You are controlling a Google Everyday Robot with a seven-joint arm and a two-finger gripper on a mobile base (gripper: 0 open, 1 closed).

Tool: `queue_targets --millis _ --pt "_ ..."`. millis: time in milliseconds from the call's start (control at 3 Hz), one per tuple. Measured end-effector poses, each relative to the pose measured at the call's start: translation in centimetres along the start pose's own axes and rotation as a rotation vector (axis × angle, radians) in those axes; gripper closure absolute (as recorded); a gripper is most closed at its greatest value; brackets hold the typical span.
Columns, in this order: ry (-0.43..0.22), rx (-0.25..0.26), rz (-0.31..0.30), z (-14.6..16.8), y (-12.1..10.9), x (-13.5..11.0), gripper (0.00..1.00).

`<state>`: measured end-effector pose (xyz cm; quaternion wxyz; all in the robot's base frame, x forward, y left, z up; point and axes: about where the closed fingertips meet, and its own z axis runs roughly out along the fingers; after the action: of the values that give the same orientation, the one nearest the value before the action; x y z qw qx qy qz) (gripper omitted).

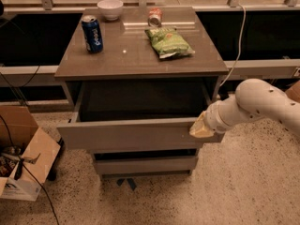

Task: Close top drawer

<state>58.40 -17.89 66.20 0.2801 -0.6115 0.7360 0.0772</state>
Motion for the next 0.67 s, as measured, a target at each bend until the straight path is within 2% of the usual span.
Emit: queue_targets --millis 333,667 --pt "-0.002 0.002 0.0 -0.1 0.2 0.0 1.0" --pt "-0.063 0.081 -0.015 1.1 -4.0 -1.6 1.0"
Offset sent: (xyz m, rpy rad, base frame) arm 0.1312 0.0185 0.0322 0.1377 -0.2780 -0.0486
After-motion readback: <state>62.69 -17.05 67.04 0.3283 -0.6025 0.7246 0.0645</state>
